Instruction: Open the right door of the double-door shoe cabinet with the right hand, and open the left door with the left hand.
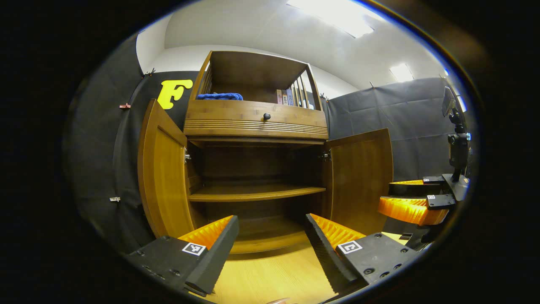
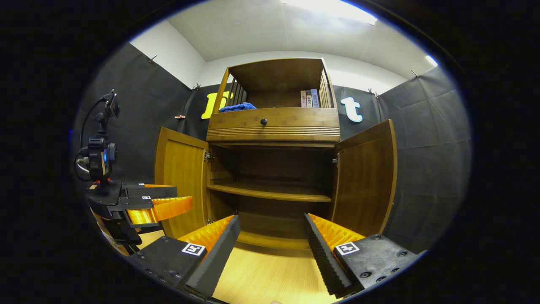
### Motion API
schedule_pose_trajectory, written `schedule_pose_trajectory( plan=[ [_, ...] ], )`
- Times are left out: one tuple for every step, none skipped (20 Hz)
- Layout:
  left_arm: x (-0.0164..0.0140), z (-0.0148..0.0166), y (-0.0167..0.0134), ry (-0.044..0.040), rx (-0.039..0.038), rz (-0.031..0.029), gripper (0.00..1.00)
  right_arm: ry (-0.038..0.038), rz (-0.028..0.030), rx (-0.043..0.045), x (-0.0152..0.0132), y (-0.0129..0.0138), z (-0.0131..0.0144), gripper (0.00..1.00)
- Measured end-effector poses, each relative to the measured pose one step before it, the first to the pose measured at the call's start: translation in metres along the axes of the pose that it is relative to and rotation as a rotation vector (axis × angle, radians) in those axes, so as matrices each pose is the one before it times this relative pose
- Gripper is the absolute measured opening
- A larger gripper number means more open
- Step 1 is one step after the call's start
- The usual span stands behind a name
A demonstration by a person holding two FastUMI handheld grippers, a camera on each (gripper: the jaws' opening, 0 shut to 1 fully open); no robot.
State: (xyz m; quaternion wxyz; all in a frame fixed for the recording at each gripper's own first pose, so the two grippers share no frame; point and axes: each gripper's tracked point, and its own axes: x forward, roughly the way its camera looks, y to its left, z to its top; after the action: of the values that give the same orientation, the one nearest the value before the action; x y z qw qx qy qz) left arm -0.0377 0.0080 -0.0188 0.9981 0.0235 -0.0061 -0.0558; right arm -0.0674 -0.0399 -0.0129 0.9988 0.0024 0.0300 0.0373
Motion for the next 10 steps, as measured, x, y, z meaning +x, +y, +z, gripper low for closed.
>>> schedule_pose_trajectory(
  plan=[
    [0.00013,0.00055,0.00007,-0.00230,-0.00291,0.00256,1.00,-0.00126,-0.00053,-0.00033,0.00098,-0.00073,0.00054,0.96],
    [-0.00009,0.00050,0.00023,-0.00203,-0.00370,0.00091,1.00,-0.00083,0.00023,0.00007,-0.00025,-0.00065,-0.00072,0.96],
    [0.00028,0.00016,0.00097,-0.00170,-0.00361,0.00228,1.00,0.00229,0.00031,0.00167,0.00039,-0.00048,-0.00121,0.96],
    [-0.00020,0.00023,0.00028,-0.00080,-0.00079,0.00195,1.00,0.00387,0.00144,0.00165,0.00064,-0.00029,-0.00135,0.96],
    [0.00058,-0.00042,0.00060,-0.00128,0.00011,0.00291,1.00,0.00416,-0.00025,0.00147,0.00024,-0.00060,-0.00145,0.96],
    [0.00090,0.00011,0.00054,-0.00026,0.00109,0.00265,1.00,0.00240,-0.00069,-0.00050,0.00102,0.00004,-0.00067,0.96],
    [0.00073,-0.00024,-0.00026,-0.00041,0.00068,0.00117,1.00,0.00131,-0.00155,-0.00165,0.00120,-0.00045,-0.00022,0.96],
    [0.00070,0.00028,-0.00009,-0.00001,-0.00103,-0.00029,1.00,0.00030,-0.00147,-0.00110,0.00080,-0.00018,-0.00046,0.96],
    [-0.00017,-0.00088,0.00052,0.00041,-0.00164,0.00029,1.00,0.00135,0.00162,0.00032,0.00085,0.00096,-0.00053,0.96],
    [0.00035,0.00018,0.00022,-0.00017,-0.00084,0.00024,1.00,0.00281,0.00278,0.00123,0.00030,0.00136,-0.00124,0.96]
  ],
)
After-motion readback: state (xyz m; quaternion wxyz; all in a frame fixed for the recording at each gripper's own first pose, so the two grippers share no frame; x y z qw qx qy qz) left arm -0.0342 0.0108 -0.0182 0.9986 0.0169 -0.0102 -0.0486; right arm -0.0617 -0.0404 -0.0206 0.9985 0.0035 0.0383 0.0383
